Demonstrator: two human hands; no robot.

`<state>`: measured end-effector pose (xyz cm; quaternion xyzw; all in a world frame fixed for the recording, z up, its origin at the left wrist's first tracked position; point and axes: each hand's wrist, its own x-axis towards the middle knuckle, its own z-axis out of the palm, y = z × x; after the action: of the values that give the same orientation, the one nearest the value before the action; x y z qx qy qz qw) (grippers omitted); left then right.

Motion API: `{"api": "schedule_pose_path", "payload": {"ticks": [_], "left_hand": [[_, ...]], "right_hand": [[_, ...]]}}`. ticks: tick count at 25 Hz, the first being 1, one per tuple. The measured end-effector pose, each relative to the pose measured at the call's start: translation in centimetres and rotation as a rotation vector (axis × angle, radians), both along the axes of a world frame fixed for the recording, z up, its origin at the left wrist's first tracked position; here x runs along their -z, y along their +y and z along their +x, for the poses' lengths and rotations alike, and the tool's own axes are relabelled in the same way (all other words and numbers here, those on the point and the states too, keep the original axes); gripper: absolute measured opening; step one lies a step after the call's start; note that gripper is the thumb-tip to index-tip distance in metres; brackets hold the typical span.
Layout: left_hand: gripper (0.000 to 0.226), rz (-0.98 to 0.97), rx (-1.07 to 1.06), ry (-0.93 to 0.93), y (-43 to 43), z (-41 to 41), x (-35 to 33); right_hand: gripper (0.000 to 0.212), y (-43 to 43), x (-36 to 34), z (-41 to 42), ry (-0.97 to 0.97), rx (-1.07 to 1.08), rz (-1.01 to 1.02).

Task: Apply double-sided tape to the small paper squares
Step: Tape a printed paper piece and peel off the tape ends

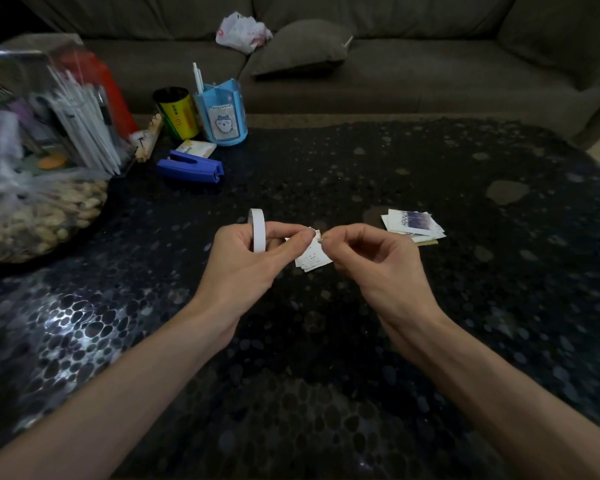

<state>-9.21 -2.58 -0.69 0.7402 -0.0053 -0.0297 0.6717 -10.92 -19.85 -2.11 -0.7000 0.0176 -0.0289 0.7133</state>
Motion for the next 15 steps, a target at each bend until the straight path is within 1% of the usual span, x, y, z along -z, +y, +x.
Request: {"api": "schedule_pose_path", "payload": {"ticks": [6,10,15], "left_hand": [[0.007,-0.007,-0.002,-0.017,0.06,0.03,-0.03],[0.007,0.003,0.005,-0.025,0.15,0.01,-0.06],[0.008,0.003,-0.006,-0.058,-0.04,0.00,-0.09]], "right_hand": [[0.011,0.03,-0.22,-0.05,0.005,0.000,0.029],[0.006,0.09,-0.41,-0.14,-0.011,0.005,0.050],[0.007,0.02,-0.57,-0.22,0.004,0.023,0.046]]}}
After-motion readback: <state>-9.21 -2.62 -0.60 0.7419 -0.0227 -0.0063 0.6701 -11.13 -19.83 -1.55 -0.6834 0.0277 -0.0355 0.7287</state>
